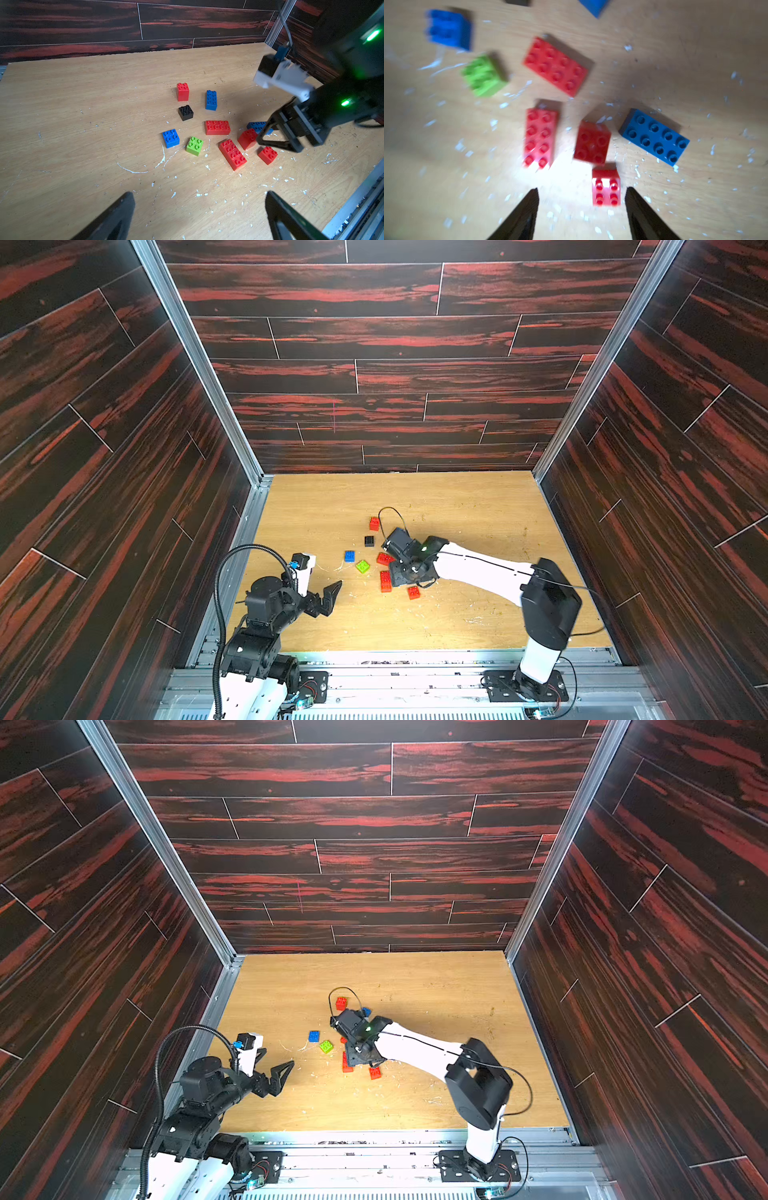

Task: Assemble the letter f with lego
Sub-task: Assemble the lego brick with the lego brick, then pick up the lego brick from the center of the board.

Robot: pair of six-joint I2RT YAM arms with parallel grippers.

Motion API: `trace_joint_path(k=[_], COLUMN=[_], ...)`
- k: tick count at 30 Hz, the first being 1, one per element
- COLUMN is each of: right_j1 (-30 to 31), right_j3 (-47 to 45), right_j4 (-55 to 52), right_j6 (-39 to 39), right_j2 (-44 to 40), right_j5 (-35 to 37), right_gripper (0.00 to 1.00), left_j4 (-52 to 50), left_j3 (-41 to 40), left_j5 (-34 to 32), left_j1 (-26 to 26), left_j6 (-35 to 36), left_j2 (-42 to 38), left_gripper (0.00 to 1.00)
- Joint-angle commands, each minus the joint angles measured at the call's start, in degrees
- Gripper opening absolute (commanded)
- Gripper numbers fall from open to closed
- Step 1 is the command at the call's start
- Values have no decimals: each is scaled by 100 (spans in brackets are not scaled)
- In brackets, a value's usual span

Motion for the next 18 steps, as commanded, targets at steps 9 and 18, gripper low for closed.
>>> trace_joint_path(k=[9,18], right_j1=[-328,-1111], right_j3=[-42,-842], right_j4=[-1128,-424], right_j6=[-4428,-6170], right_j2=[-625,-1416], right_j5=[-1208,-1117], right_gripper=[67,65], left_j4=[-95,-87], left_j3=[-29,-29], left_j5=[23,-62], left_j1=[-23,-17], left_j6=[65,43], left_j2=[-121,-119], left_gripper=[100,100])
